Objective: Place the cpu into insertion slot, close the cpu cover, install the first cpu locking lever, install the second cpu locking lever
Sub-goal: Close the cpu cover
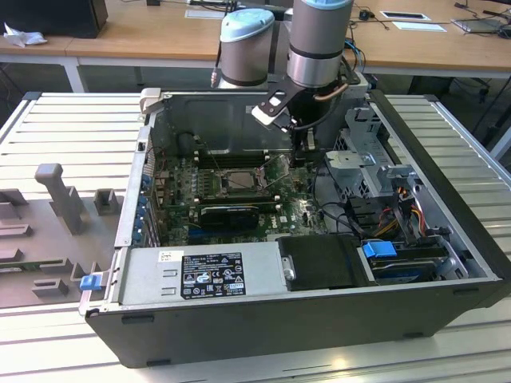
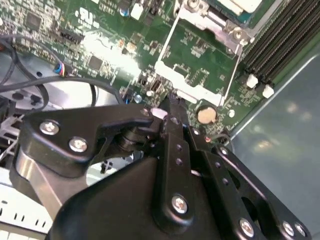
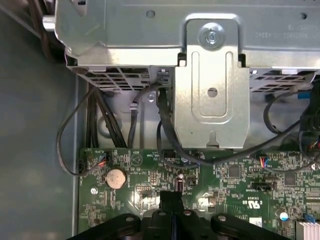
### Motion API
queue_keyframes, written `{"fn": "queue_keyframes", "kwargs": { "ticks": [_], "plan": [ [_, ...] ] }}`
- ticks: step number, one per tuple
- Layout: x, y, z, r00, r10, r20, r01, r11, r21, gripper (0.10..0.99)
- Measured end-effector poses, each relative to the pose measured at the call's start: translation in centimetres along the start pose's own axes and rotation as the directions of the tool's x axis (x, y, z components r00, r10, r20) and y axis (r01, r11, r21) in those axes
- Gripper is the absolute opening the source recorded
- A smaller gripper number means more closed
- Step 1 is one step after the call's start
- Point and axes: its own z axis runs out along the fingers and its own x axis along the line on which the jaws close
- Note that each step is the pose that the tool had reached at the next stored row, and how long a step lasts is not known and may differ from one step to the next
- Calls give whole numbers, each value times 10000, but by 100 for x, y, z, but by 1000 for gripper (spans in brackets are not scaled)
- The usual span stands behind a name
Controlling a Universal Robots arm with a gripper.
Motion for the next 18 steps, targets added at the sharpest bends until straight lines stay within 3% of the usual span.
{"fn": "queue_keyframes", "kwargs": {
  "ticks": [4,8,13,14,18],
  "plan": [
    [1,-27,0,10000,1,-8,-1,10000,62,106],
    [0,-107,-5,10000,1,-9,-1,10000,62,106],
    [1,-151,-7,10000,-22,-39,22,10000,62,106],
    [2,-179,-8,10000,-20,-75,21,10000,61,106],
    [2,-277,-14,10000,-20,-83,21,10000,62,106]
  ]
}}
